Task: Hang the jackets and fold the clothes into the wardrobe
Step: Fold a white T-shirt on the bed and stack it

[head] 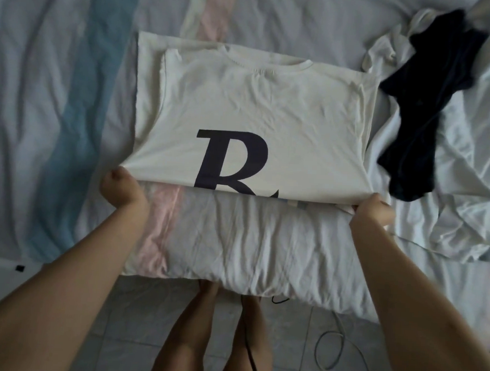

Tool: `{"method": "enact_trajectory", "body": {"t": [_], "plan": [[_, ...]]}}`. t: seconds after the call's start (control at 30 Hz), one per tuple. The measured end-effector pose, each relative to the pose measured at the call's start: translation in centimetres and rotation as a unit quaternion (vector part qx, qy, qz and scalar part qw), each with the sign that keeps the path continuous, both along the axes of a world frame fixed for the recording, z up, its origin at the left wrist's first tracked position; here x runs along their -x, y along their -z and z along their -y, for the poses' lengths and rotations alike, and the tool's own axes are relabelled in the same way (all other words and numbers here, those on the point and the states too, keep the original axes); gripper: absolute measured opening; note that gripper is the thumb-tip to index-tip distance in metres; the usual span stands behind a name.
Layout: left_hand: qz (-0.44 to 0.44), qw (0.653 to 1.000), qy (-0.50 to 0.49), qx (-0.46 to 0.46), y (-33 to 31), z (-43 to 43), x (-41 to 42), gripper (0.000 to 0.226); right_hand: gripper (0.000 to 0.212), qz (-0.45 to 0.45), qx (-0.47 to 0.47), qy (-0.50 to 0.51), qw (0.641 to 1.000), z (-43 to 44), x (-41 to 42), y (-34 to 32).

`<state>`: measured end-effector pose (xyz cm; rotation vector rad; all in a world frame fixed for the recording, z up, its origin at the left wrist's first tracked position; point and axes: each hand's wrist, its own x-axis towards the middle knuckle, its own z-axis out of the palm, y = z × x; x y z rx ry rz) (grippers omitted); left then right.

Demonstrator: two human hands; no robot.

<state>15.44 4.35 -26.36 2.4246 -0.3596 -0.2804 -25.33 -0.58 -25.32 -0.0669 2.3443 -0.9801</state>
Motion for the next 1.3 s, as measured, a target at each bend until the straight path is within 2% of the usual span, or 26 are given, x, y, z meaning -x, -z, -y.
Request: {"method": "enact_trajectory", "body": {"t": [0.07, 0.17, 0.3, 0.4, 0.43, 0.5, 0.53, 0.6, 0.63, 0.7, 0.77, 0.83, 0.93, 1.0, 1.03, 1.07, 1.13, 1.2, 1.3], "plan": [[-0.019, 0.999, 0.026, -0.029, 0.3, -0.3, -0.3, 0.032, 0.043, 0.017, -0.004, 0.005, 1.0, -0.6, -0.7, 0.1], [-0.097, 0.995, 0.023, -0.015, 1.5, -1.2, -0.3, 0.043, 0.044, 0.047, -0.012, 0.089, 0.995, -0.7, -2.9, -0.4], [-0.223, 0.973, -0.012, 0.056, 2.7, -1.8, -0.5, 0.027, 0.059, 0.185, 0.035, 0.121, 0.975, -1.0, -4.4, -0.6], [-0.283, 0.953, -0.026, 0.103, 2.9, -1.6, -1.0, 0.026, 0.044, 0.248, 0.016, 0.133, 0.959, -0.8, -4.1, -1.0], [-0.283, 0.952, -0.034, 0.112, 2.7, -1.3, -1.2, 0.029, 0.035, 0.227, 0.042, 0.146, 0.962, -0.2, -4.6, -1.4], [-0.275, 0.954, -0.039, 0.113, 2.7, -0.9, -1.1, 0.032, 0.017, 0.109, 0.154, 0.156, 0.97, 1.0, -6.2, -2.2], [-0.27, 0.955, -0.041, 0.113, 2.4, -0.7, -1.4, 0.033, 0.011, 0.047, 0.208, 0.118, 0.97, 1.8, -7.9, -2.9], [-0.282, 0.951, -0.038, 0.118, 2.5, -0.9, -0.6, 0.04, 0.028, -0.059, 0.267, -0.018, 0.962, 2.8, -10.9, -4.0], [-0.289, 0.949, -0.033, 0.122, 2.2, -0.7, -0.8, 0.039, 0.028, -0.096, 0.274, -0.098, 0.952, 3.3, -13.2, -4.4], [-0.303, 0.947, -0.01, 0.108, 1.9, -0.5, -0.3, 0.035, 0.014, -0.166, 0.288, -0.25, 0.91, 3.1, -16.8, -4.6], [-0.307, 0.947, 0.011, 0.091, 1.3, -0.1, -0.9, 0.034, 0.033, -0.177, 0.296, -0.369, 0.863, 2.8, -22.0, -4.5], [-0.311, 0.946, 0.035, 0.082, 0.6, -0.1, -1.0, 0.036, 0.047, -0.16, 0.278, -0.494, 0.808, 1.9, -26.2, -3.6], [-0.348, 0.933, 0.049, 0.078, -0.5, -0.1, -1.0, 0.029, 0.055, -0.175, 0.225, -0.679, 0.677, -0.1, -30.6, -0.5], [-0.372, 0.924, 0.028, 0.079, -0.7, 0.0, -1.5, 0.023, 0.05, -0.198, 0.198, -0.745, 0.605, -1.5, -32.6, 1.8], [-0.376, 0.922, 0.036, 0.078, -0.8, 0.0, -1.6, 0.023, 0.048, -0.206, 0.195, -0.756, 0.589, -2.0, -33.0, 2.5], [-0.367, 0.925, 0.073, 0.064, -0.6, -0.1, -1.7, 0.023, 0.046, -0.205, 0.192, -0.758, 0.589, -2.3, -33.1, 3.1], [-0.347, 0.925, 0.153, 0.034, -0.7, -0.3, -1.5, 0.019, 0.047, -0.188, 0.188, -0.747, 0.609, -2.8, -32.8, 3.8], [-0.352, 0.919, 0.178, 0.022, -0.6, -0.4, -1.7, 0.015, 0.054, -0.187, 0.197, -0.74, 0.616, -3.2, -32.1, 3.9], [-0.353, 0.916, 0.191, -0.007, -0.7, -0.3, -1.9, 0.022, 0.063, -0.246, 0.194, -0.74, 0.595, -3.7, -30.2, 3.5]]}}
